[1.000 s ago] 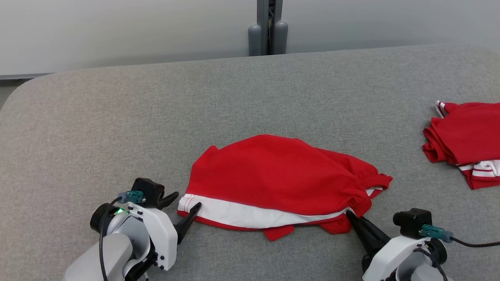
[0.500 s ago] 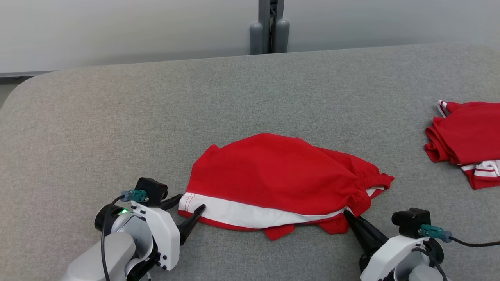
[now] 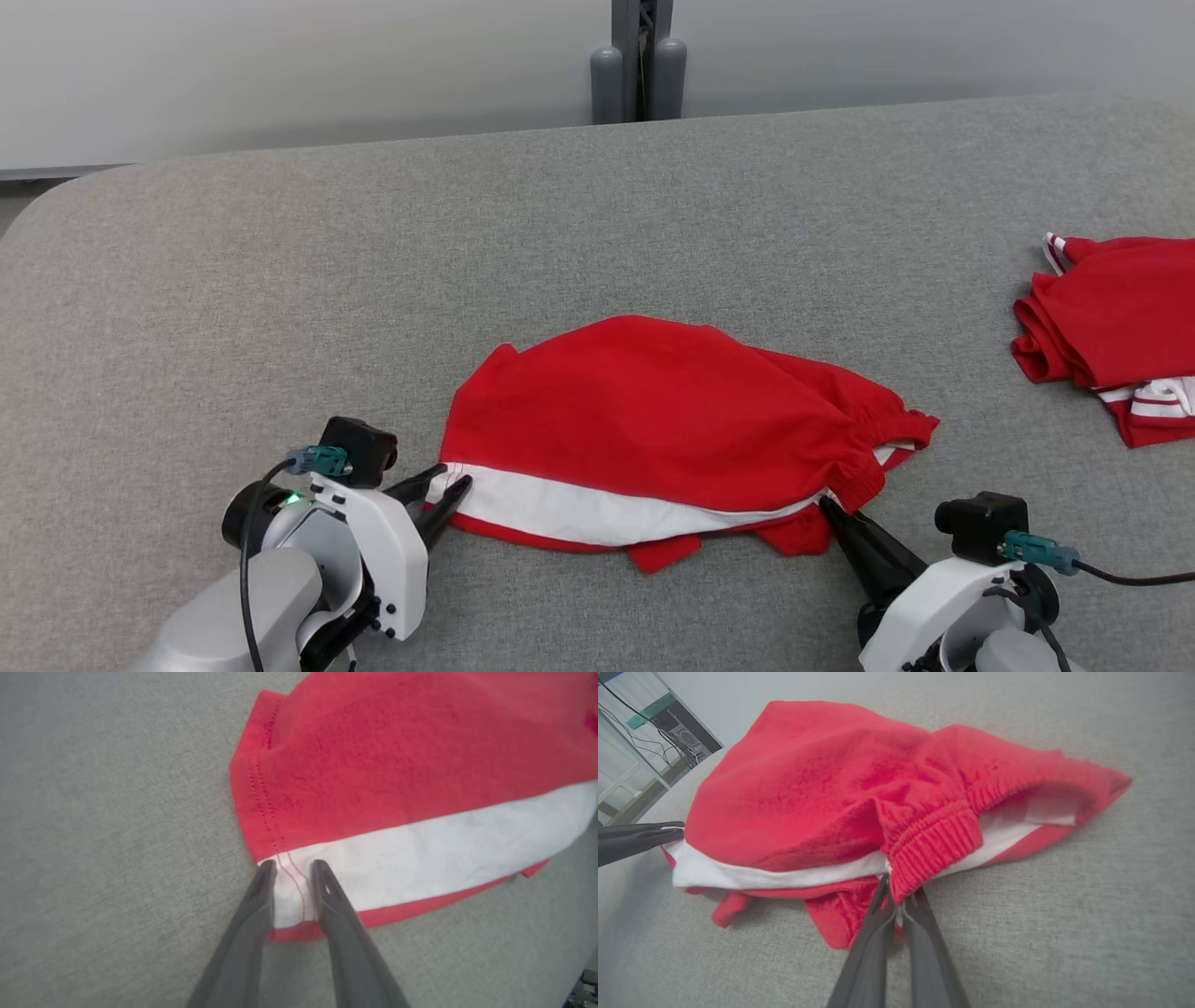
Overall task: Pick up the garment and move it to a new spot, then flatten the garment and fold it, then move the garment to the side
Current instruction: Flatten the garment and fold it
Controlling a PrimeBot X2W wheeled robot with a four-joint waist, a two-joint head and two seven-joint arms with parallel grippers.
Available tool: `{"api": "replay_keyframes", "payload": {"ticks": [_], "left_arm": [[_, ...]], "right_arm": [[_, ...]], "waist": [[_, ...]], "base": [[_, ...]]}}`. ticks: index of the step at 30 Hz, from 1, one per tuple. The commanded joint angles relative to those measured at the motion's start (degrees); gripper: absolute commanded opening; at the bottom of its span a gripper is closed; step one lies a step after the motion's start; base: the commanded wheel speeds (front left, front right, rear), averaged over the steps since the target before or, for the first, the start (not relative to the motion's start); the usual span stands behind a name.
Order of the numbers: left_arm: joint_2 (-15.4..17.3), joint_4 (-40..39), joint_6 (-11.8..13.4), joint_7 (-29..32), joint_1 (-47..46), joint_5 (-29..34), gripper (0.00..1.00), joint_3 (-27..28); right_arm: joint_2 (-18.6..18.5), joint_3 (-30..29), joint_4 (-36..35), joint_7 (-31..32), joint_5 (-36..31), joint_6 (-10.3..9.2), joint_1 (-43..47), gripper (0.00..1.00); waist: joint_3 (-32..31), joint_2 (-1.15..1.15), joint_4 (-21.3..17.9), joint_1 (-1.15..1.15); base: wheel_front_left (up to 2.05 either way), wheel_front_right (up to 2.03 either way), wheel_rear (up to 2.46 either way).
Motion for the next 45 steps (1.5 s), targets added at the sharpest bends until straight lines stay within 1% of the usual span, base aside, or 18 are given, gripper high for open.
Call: {"api": "replay_keyframes", "payload": {"ticks": [1,4,6,7,16,19,21,26,29,35,36,40,45], "left_arm": [[0.49,0.32,-0.07,0.16,-0.67,-0.48,0.36,-0.54],[0.51,0.58,-0.07,-0.17,-1.33,-1.17,0.20,-1.36],[0.55,0.79,-0.07,-0.49,-1.49,-1.67,0.04,-1.90],[0.57,0.87,-0.07,-0.54,-1.47,-1.89,0.00,-2.19],[0.28,2.34,-0.07,-4.24,-2.29,-2.81,0.00,-3.19],[-0.12,3.14,-0.07,-5.98,-0.76,-3.74,0.00,-2.94],[-0.52,3.49,-0.07,-7.53,0.45,-4.37,0.00,-2.43],[-1.90,4.45,0.16,-10.66,2.40,-4.88,0.00,0.52],[-2.28,3.66,0.83,-11.17,2.82,-3.92,0.00,4.28],[-2.41,-2.11,2.98,-11.18,6.28,3.06,0.00,16.20],[-2.41,-2.11,2.98,-11.18,6.28,3.06,0.00,16.20],[-3.30,-5.77,3.47,-11.19,9.35,7.43,0.00,24.09],[-5.12,-9.54,3.58,-11.20,12.22,12.32,0.00,34.20]], "right_arm": [[-0.20,-0.09,0.29,0.00,-0.04,-0.01,-0.29,0.00],[-0.15,-0.18,0.27,0.00,-0.08,0.00,-0.31,0.00],[-0.15,-0.22,0.27,0.00,-0.11,0.00,-0.27,0.00],[-0.15,-0.22,0.26,0.00,-0.11,-0.01,-0.23,0.00],[-0.22,-0.08,0.15,0.00,0.18,0.00,0.31,0.00],[-0.06,1.07,0.89,0.15,1.84,-0.01,0.67,0.00],[-0.15,2.11,0.12,0.53,3.38,-0.01,-0.01,0.00],[-2.92,4.73,-3.09,2.36,6.04,0.00,-1.34,0.00],[-5.07,5.43,-6.47,4.30,8.63,0.00,-1.90,0.00],[-9.94,6.46,-13.58,9.91,12.91,0.00,-3.99,0.00],[-9.94,6.46,-13.58,9.91,12.91,0.00,-3.99,0.00],[-11.88,5.51,-18.12,12.31,16.96,0.00,-5.35,0.00],[-13.11,4.07,-22.05,14.57,22.47,0.00,-7.35,0.00]], "waist": [[-0.02,0.00,-0.01,0.00],[-0.07,0.00,0.03,0.00],[-0.13,0.00,0.09,0.00],[-0.17,0.00,0.11,0.00],[-1.45,0.00,0.31,0.00],[-3.16,0.00,0.01,0.00],[-4.53,0.00,-0.28,0.00],[-8.24,0.00,-0.45,0.00],[-9.55,0.00,-0.36,0.00],[-11.65,0.00,-0.15,0.00],[-11.65,0.00,-0.15,0.00],[-12.85,0.00,-0.19,0.00],[-13.89,0.00,-0.44,0.00]], "base": [[0.00,0.00,0.00],[0.00,0.00,0.00],[0.00,0.00,0.00],[0.00,0.00,0.00],[0.00,0.00,0.00],[0.00,0.00,0.00],[0.00,0.00,0.00],[0.00,0.00,0.00],[0.00,0.00,0.00],[0.00,0.00,0.00],[0.00,0.00,0.00],[0.00,0.00,0.00],[0.00,0.00,0.00]]}}
